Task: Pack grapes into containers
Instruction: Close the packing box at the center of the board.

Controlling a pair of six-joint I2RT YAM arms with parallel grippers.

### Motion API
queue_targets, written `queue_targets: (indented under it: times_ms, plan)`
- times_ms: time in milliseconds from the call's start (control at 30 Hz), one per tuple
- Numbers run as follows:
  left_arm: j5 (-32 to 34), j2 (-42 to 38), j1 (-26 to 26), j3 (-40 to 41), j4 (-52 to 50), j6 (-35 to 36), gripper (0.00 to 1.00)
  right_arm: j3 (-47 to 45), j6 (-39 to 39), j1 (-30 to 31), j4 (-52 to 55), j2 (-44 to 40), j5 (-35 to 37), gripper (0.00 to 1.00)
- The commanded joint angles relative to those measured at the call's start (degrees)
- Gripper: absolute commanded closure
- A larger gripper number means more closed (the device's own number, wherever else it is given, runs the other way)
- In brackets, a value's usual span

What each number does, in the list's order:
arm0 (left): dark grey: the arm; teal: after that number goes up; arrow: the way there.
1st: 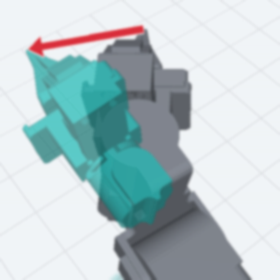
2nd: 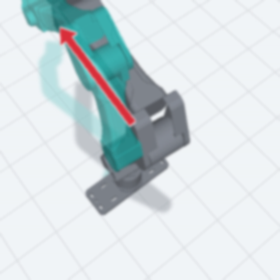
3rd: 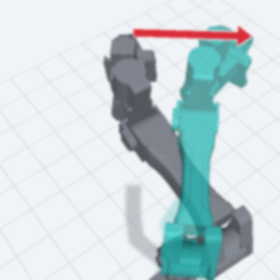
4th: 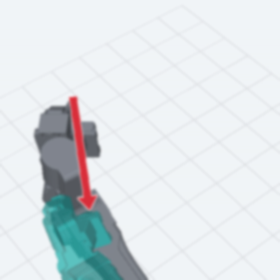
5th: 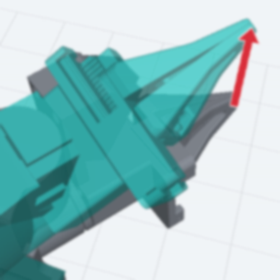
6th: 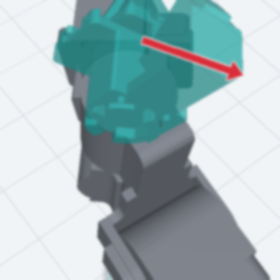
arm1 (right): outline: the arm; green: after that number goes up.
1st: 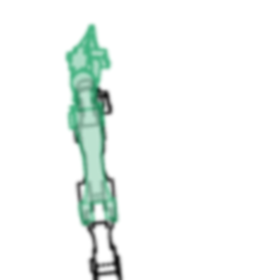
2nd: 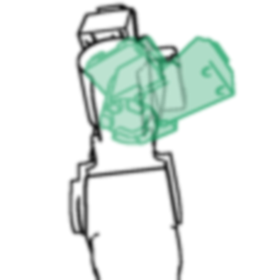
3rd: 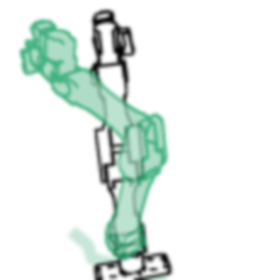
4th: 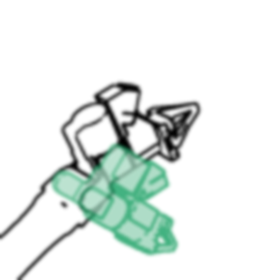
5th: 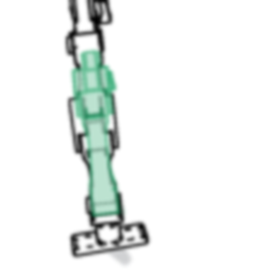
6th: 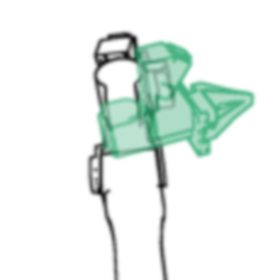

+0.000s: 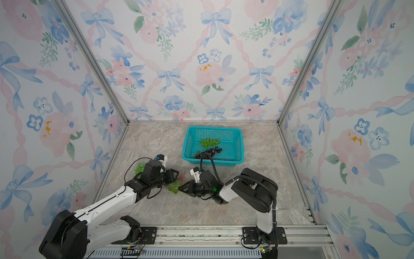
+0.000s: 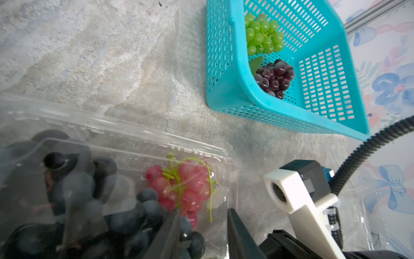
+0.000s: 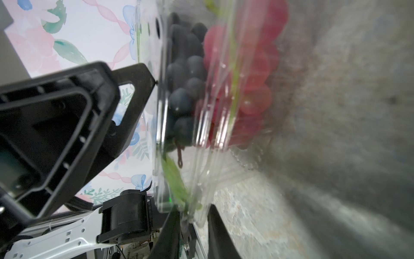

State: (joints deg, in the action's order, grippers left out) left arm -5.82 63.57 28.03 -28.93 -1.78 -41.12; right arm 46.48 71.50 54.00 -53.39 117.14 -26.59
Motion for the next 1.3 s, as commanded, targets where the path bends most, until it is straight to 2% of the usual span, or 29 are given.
queue_targets:
  times_ms: [0,300,600,867,1033,1200,1267]
  plan:
    - [-0.78,0.68,-0.39,1.1,-1.91,-0.32,0.62,0.21,-1.09,-0.65,1.29,0.91,1.3,0.83]
    - [-0.86,0.68,-0.43,1.24,-1.84,-0.28,0.63,1.21,-1.68,-0.6,3.33,0.94,1.11,0.94]
    - [-0.68,0.51,-0.43,1.59,-1.64,-0.45,0.63,1.68,-1.98,-0.92,4.1,0.92,1.01,0.94]
    - [-0.94,-0.47,-0.36,-0.39,-1.64,-0.84,0.63,-0.16,-2.36,-2.94,3.17,-2.36,0.22,0.73]
    - [-1.99,-1.18,-0.28,-3.63,-1.64,-1.07,0.63,-0.94,-5.87,-3.71,9.27,-7.86,0.12,0.59]
    - [-2.94,-1.48,0.15,-6.85,-1.59,-1.09,0.62,-2.97,-9.01,-3.95,15.63,-14.07,1.54,0.56]
    - [-2.67,-1.72,1.14,-8.46,-1.65,-0.98,0.62,-3.69,-12.32,-4.12,22.9,-18.56,3.47,0.55]
